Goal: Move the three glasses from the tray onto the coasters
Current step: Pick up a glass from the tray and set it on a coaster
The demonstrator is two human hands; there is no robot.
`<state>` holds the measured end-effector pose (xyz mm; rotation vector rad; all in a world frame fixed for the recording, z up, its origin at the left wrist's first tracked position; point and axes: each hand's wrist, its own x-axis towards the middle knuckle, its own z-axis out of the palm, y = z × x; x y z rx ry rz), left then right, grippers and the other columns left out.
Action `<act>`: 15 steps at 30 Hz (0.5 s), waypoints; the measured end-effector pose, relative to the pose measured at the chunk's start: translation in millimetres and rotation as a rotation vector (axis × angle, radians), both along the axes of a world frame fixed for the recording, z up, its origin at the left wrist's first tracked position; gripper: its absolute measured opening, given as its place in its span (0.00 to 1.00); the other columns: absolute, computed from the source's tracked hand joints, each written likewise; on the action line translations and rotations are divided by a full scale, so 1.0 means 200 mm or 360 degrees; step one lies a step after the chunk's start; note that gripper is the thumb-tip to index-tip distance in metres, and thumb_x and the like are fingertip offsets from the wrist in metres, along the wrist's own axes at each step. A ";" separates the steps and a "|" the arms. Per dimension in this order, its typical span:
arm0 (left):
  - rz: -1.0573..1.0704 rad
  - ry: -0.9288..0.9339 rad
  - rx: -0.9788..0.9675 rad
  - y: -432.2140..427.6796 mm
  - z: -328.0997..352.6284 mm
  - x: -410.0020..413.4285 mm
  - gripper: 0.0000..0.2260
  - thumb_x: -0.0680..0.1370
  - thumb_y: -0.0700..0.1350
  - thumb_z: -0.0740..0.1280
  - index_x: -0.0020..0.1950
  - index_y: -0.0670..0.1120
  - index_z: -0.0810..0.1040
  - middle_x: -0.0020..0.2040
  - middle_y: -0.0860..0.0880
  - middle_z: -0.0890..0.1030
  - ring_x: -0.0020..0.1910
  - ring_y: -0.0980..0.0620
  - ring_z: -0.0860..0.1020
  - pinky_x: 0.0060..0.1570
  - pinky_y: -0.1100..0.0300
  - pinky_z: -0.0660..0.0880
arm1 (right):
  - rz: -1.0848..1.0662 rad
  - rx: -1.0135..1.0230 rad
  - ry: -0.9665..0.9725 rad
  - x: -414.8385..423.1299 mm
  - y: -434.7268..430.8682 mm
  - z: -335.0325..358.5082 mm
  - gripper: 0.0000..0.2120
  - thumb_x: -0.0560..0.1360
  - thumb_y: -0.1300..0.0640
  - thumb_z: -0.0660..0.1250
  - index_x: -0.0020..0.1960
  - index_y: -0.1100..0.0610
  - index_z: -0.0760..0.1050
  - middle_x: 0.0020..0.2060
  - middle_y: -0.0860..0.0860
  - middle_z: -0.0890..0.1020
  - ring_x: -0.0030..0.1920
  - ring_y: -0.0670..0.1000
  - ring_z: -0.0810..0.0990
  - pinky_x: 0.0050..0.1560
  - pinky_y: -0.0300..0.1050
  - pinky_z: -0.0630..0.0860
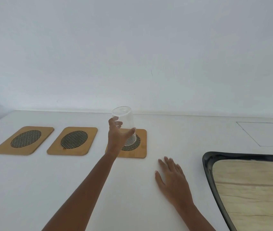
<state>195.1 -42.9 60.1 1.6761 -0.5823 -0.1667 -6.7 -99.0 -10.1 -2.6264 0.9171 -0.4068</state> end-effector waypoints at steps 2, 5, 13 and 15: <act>-0.0013 -0.0020 0.0002 -0.02 -0.02 0.01 0.33 0.67 0.42 0.76 0.66 0.42 0.61 0.55 0.47 0.71 0.59 0.49 0.71 0.57 0.58 0.68 | -0.0011 0.0003 0.0009 0.01 -0.01 0.01 0.23 0.79 0.48 0.52 0.73 0.50 0.55 0.76 0.49 0.56 0.76 0.47 0.51 0.76 0.44 0.46; -0.0042 -0.0042 0.0013 -0.04 -0.04 0.01 0.33 0.67 0.42 0.75 0.66 0.43 0.61 0.55 0.48 0.71 0.60 0.49 0.71 0.56 0.59 0.67 | -0.0044 0.0013 -0.0005 0.03 -0.03 0.02 0.23 0.79 0.48 0.52 0.73 0.49 0.55 0.76 0.48 0.56 0.76 0.47 0.50 0.76 0.44 0.45; -0.0071 -0.0079 0.0049 -0.07 -0.09 0.04 0.33 0.68 0.42 0.75 0.66 0.43 0.61 0.56 0.48 0.71 0.63 0.47 0.72 0.55 0.61 0.65 | -0.0079 0.0052 -0.0068 0.03 -0.02 0.02 0.23 0.78 0.48 0.54 0.73 0.48 0.57 0.75 0.48 0.58 0.76 0.47 0.52 0.76 0.44 0.46; -0.0064 -0.0087 0.0057 -0.08 -0.09 0.05 0.33 0.67 0.42 0.75 0.66 0.42 0.61 0.55 0.48 0.71 0.63 0.47 0.72 0.55 0.61 0.65 | -0.0082 0.0050 -0.0065 0.03 -0.02 0.01 0.23 0.78 0.48 0.53 0.73 0.48 0.56 0.75 0.47 0.58 0.76 0.47 0.52 0.76 0.44 0.46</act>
